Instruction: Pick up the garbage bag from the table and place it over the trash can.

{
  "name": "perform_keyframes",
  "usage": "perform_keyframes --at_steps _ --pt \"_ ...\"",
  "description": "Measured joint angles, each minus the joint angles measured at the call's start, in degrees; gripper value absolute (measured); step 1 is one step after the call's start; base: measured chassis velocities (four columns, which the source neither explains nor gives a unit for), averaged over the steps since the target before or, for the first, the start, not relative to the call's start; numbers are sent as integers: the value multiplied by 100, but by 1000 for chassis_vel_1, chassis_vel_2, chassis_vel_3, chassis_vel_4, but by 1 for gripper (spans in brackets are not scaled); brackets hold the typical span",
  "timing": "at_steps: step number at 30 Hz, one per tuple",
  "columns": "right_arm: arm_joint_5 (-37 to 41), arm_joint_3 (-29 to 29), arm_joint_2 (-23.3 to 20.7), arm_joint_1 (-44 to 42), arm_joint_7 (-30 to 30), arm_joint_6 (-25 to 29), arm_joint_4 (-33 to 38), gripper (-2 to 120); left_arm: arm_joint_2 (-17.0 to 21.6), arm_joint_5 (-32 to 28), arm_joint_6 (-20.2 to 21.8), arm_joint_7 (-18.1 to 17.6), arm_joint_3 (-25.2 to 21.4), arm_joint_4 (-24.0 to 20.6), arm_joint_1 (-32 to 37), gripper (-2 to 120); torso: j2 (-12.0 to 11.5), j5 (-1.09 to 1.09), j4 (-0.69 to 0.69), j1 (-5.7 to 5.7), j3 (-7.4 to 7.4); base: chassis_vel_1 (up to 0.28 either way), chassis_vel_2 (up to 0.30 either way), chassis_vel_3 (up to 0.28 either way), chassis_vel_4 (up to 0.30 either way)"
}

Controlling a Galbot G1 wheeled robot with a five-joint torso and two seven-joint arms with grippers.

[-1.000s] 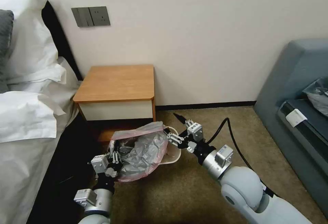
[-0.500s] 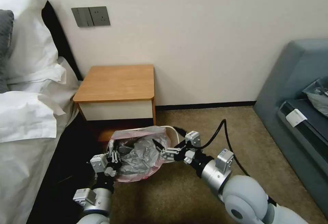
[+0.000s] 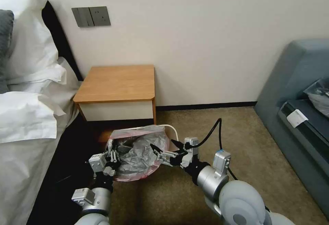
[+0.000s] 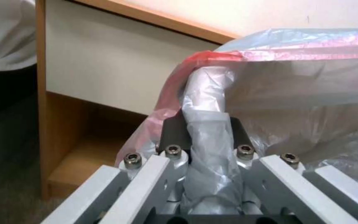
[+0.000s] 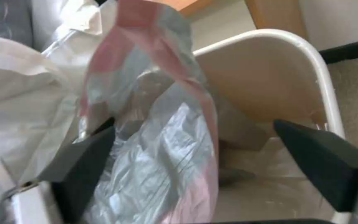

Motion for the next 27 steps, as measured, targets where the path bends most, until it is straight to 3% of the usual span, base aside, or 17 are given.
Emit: perform_keyframes --at_steps 7,10,12,15,27 --pt "42 -7 65 -15 -50 99 -103 72 -11 -3 -1 -19 -20 -3 2 8 0 0 0 0 0 0 0 0 0" --pt "38 -1 100 -25 -151 122 -140 57 -17 -5 -1 -24 -22 -5 -5 8 0 0 0 0 0 0 0 0 0" --pt "37 -2 108 -24 -161 126 -148 56 -18 -5 -1 -25 -22 -5 -7 8 0 0 0 0 0 0 0 0 0" --pt "14 -6 141 -24 -202 164 -155 37 -19 -10 -1 -40 -32 -6 -12 8 0 0 0 0 0 0 0 0 0" --pt "-171 17 163 -38 -386 256 -176 0 -28 -9 -1 -87 -19 -6 -25 8 0 0 0 0 0 0 0 0 0"
